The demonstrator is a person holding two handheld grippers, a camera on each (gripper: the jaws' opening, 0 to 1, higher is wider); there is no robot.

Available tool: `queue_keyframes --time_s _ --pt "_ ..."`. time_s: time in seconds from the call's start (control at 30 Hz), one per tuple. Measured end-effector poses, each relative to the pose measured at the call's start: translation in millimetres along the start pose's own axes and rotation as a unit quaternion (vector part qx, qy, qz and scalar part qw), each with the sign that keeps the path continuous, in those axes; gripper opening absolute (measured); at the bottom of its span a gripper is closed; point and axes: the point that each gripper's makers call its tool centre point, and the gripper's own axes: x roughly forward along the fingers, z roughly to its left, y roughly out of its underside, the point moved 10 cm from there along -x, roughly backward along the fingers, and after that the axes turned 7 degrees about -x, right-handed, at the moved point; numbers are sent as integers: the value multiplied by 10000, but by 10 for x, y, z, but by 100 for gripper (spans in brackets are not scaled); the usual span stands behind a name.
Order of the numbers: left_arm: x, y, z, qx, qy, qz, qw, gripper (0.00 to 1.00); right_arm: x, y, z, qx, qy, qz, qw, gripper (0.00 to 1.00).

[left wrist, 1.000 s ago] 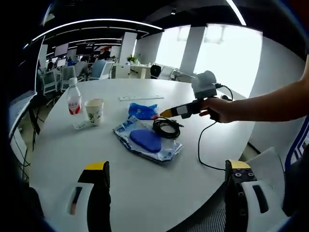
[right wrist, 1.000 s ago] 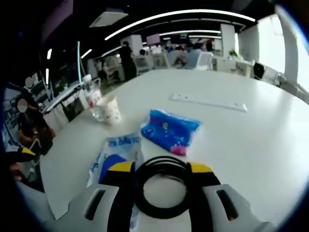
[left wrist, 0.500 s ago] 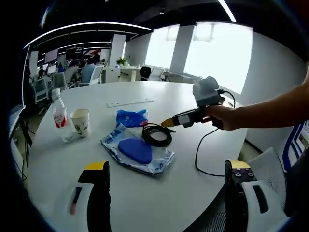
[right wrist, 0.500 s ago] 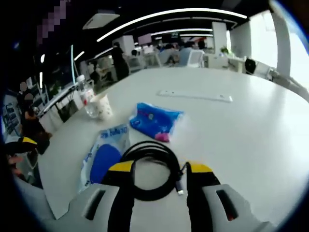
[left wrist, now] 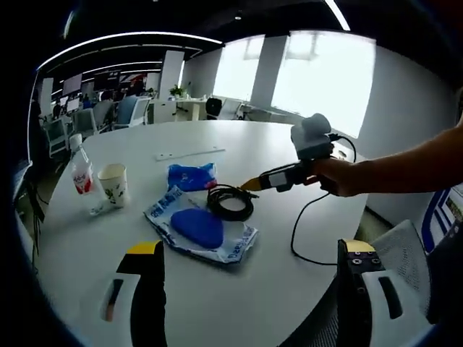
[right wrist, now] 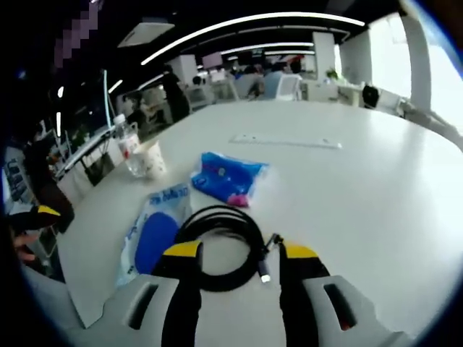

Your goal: Arrange the tabletop items into an orderly group along one side of the table until the central work area is clear of visible clutter.

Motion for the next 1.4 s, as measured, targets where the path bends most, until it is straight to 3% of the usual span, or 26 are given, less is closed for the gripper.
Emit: queue_keyframes --time_s 0.47,0.63,1.4 --pt "244 -192 67 265 63 -31 9996 100 -132 87 -28 143 55 -5 9999 38" --pt "359 -174 93 309 104 67 9994 100 -159 112 -22 216 75 -18 9997 38" --pt "893 -299 281 83 189 168 9996 100 -223 225 8 496 218 -59 9985 39"
